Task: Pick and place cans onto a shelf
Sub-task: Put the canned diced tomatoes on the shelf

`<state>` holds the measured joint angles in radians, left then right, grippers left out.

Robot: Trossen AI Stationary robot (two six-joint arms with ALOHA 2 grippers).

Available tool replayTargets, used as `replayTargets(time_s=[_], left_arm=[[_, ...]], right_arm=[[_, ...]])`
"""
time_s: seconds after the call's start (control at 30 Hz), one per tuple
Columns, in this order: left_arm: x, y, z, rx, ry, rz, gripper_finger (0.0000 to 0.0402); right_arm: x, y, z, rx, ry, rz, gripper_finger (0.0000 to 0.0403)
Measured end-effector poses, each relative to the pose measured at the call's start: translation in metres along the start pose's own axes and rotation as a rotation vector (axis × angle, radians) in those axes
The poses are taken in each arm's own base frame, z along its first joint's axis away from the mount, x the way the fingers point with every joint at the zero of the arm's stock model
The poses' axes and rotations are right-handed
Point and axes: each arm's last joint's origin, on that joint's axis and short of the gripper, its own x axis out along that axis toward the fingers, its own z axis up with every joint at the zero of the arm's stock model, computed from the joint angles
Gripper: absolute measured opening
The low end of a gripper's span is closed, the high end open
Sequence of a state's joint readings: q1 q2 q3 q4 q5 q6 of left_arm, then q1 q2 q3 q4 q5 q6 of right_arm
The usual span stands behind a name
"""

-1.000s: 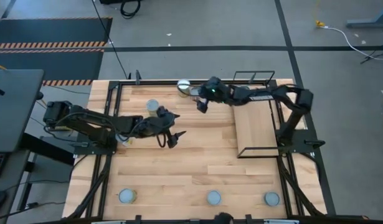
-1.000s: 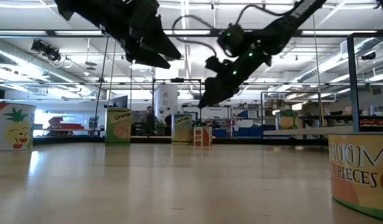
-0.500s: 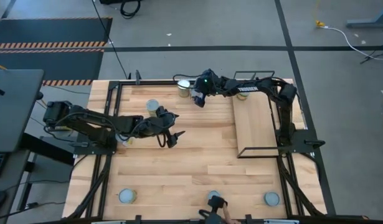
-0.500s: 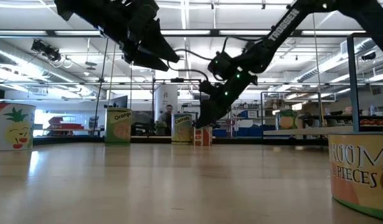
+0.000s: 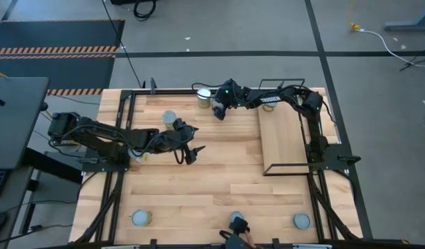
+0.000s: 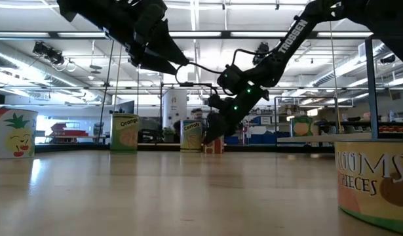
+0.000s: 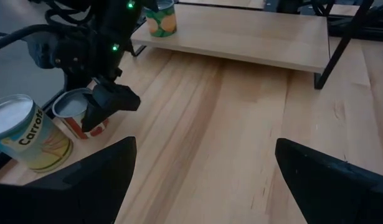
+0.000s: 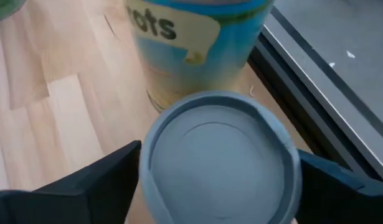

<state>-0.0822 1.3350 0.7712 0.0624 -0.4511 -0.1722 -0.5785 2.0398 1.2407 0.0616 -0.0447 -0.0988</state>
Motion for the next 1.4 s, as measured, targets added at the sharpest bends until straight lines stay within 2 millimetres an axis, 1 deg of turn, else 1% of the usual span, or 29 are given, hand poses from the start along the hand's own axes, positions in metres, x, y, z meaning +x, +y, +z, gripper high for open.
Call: replayTargets(time_s=[0.17,0.23,0.3,0.37,0.47,0.53,0.63,0.77,0.9,0.97,1.03,1.13,1.2,1.3,1.4], left_arm=[[0.0,0.0,0.0,0.0,-0.001,0.0,0.0389],[0.0,0.0,0.0,-0.001,-0.001,0.0,0.0389],[0.0,0.0,0.0,-0.001,-0.002,0.0,0.0389],[0.0,0.0,0.0,-0.001,-0.002,0.0,0.0389],[0.0,0.0,0.0,-0.001,-0.001,0.0,0.0389],[0.0,0.0,0.0,-0.001,-0.001,-0.001,0.0389],[0.0,0.0,0.0,-0.012,0.0,-0.001,0.0389],[0.0,0.0,0.0,-0.032,0.001,-0.001,0.0389],[0.0,0.0,0.0,-0.041,0.0,-0.001,0.0389],[0.0,0.0,0.0,-0.042,0.0,0.0,0.0389],[0.0,0.0,0.0,-0.044,0.0,0.0,0.0389],[0.0,0.0,0.0,-0.045,0.0,0.001,0.0389],[0.0,0.0,0.0,-0.045,-0.001,0.001,0.0389],[0.0,0.0,0.0,-0.045,-0.001,0.0,0.0389],[0.0,0.0,0.001,-0.049,-0.009,-0.001,0.0389]], right_arm=[[-0.013,0.001,0.009,0.02,-0.014,-0.046,0.0289],[-0.024,0.004,0.013,0.015,0.012,-0.073,0.0287],[-0.042,0.008,0.02,0.006,0.03,-0.086,0.0287],[-0.066,0.015,0.028,-0.007,0.045,-0.078,0.0287],[-0.107,0.029,0.036,-0.031,0.086,-0.079,0.0287],[-0.136,0.038,0.037,-0.04,0.086,-0.101,0.0287],[-0.176,0.045,0.025,-0.02,0.067,-0.136,0.0287],[-0.222,0.042,-0.006,0.084,-0.005,-0.194,0.0287],[-0.253,0.036,-0.045,0.141,-0.029,-0.296,0.0287],[-0.268,0.033,-0.059,0.161,-0.034,-0.322,0.0287],[-0.282,0.031,-0.069,0.192,-0.036,-0.33,0.0287],[-0.301,0.027,-0.081,0.221,-0.012,-0.354,0.0287],[-0.309,0.024,-0.091,0.243,0.036,-0.379,0.0287],[-0.314,0.018,-0.101,0.313,0.078,-0.452,0.0287],[-0.316,0.011,-0.101,0.367,0.051,-0.588,0.0287]])
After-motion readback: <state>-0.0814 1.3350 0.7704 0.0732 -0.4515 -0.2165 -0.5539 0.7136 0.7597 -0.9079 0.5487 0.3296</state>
